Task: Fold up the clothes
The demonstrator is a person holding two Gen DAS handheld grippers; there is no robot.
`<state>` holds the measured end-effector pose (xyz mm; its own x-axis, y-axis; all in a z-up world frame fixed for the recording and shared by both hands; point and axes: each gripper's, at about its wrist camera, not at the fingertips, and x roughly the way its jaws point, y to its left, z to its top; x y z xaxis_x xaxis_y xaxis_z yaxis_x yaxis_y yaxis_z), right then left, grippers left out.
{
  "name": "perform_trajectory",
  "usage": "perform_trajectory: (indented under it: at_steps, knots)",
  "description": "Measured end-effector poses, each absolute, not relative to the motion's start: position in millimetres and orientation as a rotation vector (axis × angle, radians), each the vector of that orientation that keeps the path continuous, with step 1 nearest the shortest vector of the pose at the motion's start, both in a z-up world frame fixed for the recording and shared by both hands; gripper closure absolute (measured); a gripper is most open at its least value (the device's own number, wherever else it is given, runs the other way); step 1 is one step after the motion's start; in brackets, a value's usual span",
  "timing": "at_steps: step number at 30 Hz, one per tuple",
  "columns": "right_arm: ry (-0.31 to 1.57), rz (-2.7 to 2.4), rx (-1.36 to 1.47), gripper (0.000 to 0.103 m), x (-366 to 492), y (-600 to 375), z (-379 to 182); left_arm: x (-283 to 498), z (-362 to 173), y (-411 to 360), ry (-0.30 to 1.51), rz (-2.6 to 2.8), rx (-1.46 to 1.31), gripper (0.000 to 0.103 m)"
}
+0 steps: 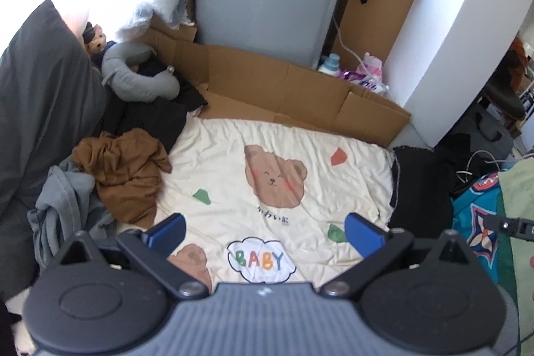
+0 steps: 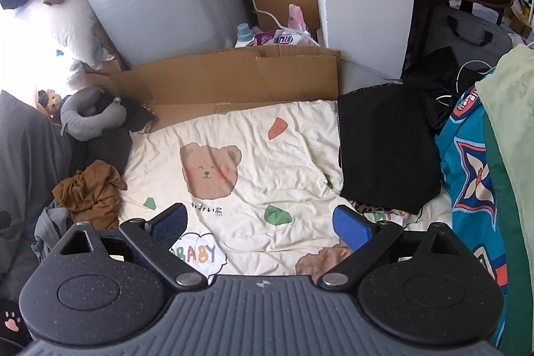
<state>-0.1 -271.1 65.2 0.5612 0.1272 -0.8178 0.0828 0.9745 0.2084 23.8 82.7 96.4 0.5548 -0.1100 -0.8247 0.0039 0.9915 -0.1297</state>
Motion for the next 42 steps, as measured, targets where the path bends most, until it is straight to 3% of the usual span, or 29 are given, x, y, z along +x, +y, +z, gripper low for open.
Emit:
perform_trajectory:
  at_steps: [17, 42]
  knots:
    - [1.036, 0.116, 0.121, 0.006, 10, -240, 33, 16, 43, 53, 1.005, 0.045, -0.157, 0.001]
    - [1.095, 0.129, 0.075, 0.006, 17, -236, 8, 41, 15, -5, 1.065, 0.097, -0.011, 0.001]
